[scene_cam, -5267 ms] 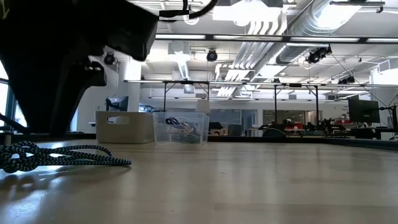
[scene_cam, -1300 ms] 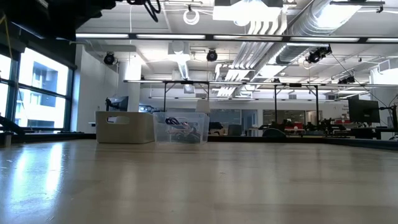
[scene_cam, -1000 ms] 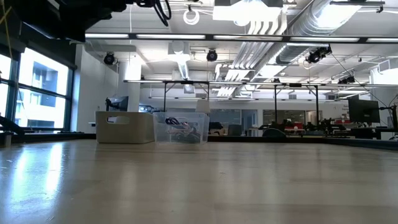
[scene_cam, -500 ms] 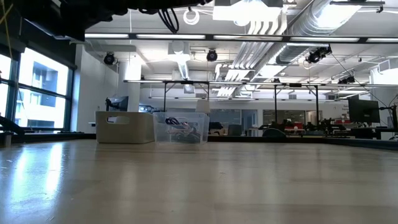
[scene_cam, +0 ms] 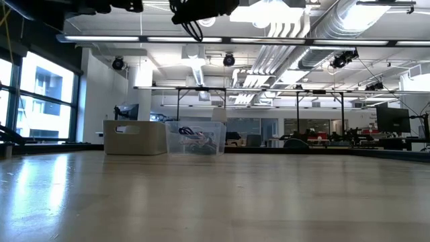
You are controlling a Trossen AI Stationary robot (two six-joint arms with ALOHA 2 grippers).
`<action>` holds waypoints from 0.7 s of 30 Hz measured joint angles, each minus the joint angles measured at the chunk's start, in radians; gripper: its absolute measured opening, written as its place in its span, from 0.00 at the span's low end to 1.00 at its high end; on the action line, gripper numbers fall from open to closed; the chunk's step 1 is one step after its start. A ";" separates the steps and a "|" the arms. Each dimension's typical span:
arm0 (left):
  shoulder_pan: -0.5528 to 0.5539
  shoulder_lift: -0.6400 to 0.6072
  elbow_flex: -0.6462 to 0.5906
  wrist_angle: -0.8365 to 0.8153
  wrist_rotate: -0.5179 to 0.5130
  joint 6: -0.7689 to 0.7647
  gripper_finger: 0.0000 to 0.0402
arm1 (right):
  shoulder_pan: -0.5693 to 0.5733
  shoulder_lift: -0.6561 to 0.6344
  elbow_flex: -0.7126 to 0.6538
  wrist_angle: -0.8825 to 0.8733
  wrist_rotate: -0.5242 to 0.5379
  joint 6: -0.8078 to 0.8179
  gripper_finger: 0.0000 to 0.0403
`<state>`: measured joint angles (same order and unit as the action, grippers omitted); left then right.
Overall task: Pick & Place USB Port
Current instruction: Put the striped light blue charger cable into the transparent bin
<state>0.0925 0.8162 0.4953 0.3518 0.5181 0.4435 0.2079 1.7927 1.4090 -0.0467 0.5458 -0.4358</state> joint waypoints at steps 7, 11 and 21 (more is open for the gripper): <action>0.053 -0.229 0.000 -0.262 -0.119 0.086 0.23 | -0.093 -0.012 0.035 -0.037 -0.004 0.008 0.07; 0.051 -0.307 0.000 -0.377 -0.267 0.082 0.23 | -0.188 -0.014 0.067 -0.057 -0.106 0.082 0.07; 0.052 -0.314 -0.002 -0.495 -0.490 -0.078 0.23 | -0.420 -0.014 0.052 -0.033 -0.205 0.340 0.07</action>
<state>0.1440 0.5019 0.4937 -0.1430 0.0283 0.3653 -0.2122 1.7784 1.4612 -0.0796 0.3410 -0.0954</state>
